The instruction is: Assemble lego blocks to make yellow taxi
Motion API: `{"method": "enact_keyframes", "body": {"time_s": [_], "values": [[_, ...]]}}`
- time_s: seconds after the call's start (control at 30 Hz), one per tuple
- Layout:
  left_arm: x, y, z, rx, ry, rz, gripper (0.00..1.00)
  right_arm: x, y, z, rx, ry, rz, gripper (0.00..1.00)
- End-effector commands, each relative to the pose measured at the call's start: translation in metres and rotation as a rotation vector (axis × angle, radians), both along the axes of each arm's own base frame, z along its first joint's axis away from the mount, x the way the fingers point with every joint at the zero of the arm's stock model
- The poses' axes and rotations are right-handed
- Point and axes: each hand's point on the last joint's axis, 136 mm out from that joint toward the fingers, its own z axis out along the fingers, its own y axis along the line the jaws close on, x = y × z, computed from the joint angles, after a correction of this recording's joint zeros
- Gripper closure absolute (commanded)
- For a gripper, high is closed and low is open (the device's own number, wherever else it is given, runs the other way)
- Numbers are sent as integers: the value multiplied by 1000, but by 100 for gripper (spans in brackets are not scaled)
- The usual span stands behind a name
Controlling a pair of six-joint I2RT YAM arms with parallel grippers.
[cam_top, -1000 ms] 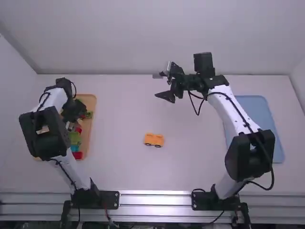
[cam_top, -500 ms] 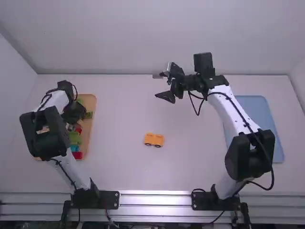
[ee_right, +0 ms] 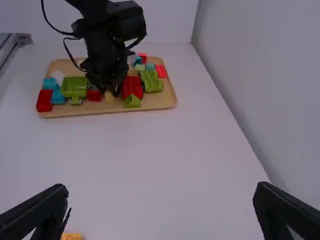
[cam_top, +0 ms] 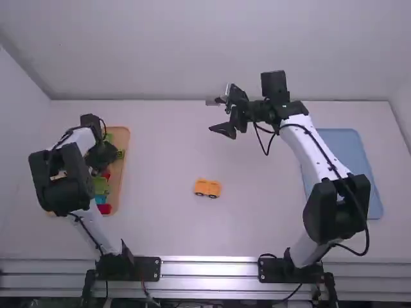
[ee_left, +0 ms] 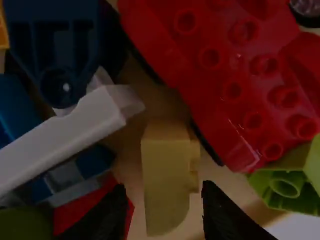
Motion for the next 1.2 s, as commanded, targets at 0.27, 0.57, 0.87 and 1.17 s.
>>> {"method": "enact_keyframes", "body": {"time_s": [0.27,0.57,0.87,1.17], "values": [[-7,3,-17,18,7,-13,59,4,1,9,10,-19,1,1],[-2,5,-18,32,-19,-30,60,4,1,9,10,-17,1,1],[-4,4,-27,39,-30,-53,65,4,1,9,9,-17,1,1],[6,0,-26,21,-72,-82,80,4,1,9,10,-18,1,1]]}}
